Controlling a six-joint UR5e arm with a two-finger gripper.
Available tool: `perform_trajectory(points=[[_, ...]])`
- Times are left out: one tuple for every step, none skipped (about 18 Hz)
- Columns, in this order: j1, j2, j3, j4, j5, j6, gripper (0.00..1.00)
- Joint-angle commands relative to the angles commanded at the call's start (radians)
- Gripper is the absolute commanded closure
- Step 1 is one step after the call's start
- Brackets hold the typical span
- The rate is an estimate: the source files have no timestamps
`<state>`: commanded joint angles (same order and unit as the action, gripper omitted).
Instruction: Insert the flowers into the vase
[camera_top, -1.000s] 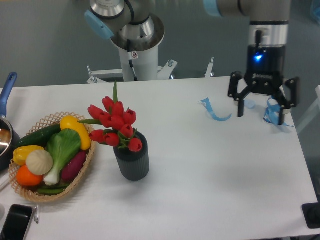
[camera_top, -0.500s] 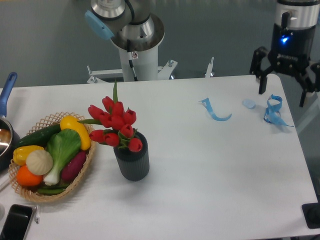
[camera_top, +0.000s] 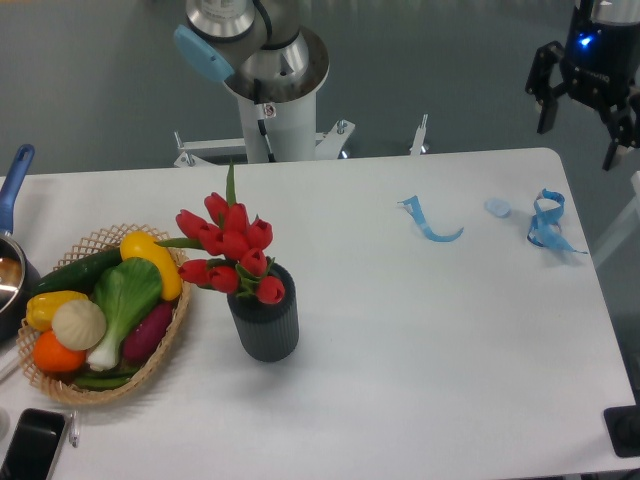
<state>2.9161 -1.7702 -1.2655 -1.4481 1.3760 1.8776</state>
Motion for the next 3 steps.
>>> perform_trajectory(points=[[-0.003, 0.0, -0.005, 0.003, 0.0, -0.002, 0.0], [-0.005, 0.0, -0.006, 0.005, 0.0, -0.005, 0.0], [-0.005, 0.0, -0.006, 0.006, 0.0, -0.008, 0.0]])
